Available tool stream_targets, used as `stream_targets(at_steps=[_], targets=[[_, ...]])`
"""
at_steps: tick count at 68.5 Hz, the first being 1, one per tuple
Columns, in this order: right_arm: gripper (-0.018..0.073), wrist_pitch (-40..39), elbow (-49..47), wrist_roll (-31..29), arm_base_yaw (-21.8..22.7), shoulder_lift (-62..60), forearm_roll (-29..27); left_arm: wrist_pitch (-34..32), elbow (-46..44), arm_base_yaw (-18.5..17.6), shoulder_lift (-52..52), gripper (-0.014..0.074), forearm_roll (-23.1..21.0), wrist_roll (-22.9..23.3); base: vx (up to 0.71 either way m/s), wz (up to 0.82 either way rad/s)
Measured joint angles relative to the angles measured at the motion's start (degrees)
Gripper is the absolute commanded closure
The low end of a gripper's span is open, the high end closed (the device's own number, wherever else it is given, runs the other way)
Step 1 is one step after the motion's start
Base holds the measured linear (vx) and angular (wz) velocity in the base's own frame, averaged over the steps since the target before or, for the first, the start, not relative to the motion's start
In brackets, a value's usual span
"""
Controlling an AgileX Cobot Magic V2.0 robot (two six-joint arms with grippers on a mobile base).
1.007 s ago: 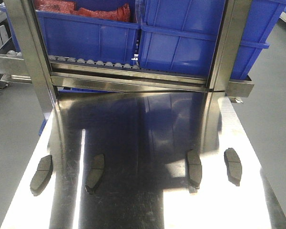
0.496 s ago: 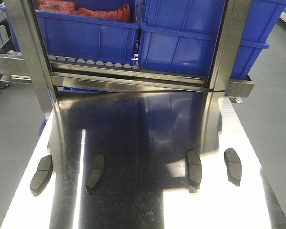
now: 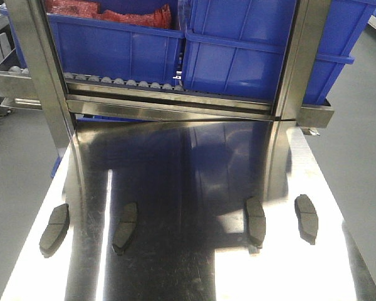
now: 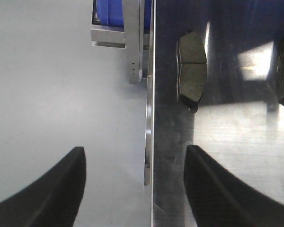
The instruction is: Move and align brake pads A on conveyor
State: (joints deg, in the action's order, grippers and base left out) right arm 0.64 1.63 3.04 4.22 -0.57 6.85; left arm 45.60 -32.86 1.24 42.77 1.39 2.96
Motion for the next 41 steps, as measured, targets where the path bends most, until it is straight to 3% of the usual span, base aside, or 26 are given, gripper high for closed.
stream_targets(at_steps=[10, 19, 27, 41], targets=[[0.0571, 0.0, 0.0, 0.0, 0.0, 0.0, 0.0, 0.2, -1.6, 0.0, 2.1, 0.0150, -0.9, -0.7, 0.00, 0.00], [0.0571, 0.0, 0.0, 0.0, 0.0, 0.0, 0.0, 1.8, -6.3, -0.8, 8.0, 0.0150, -4.7, -4.5, 0.00, 0.00], [0.0571, 0.0, 0.0, 0.0, 0.0, 0.0, 0.0, 2.8, -11.2, -2.8, 15.0, 0.0150, -7.4, -7.6, 0.00, 0.00], [0.0571, 0.0, 0.0, 0.0, 0.0, 0.0, 0.0, 3.2, -17.8, -7.3, 28.1, 0.0150, -7.7, -7.9, 0.00, 0.00]])
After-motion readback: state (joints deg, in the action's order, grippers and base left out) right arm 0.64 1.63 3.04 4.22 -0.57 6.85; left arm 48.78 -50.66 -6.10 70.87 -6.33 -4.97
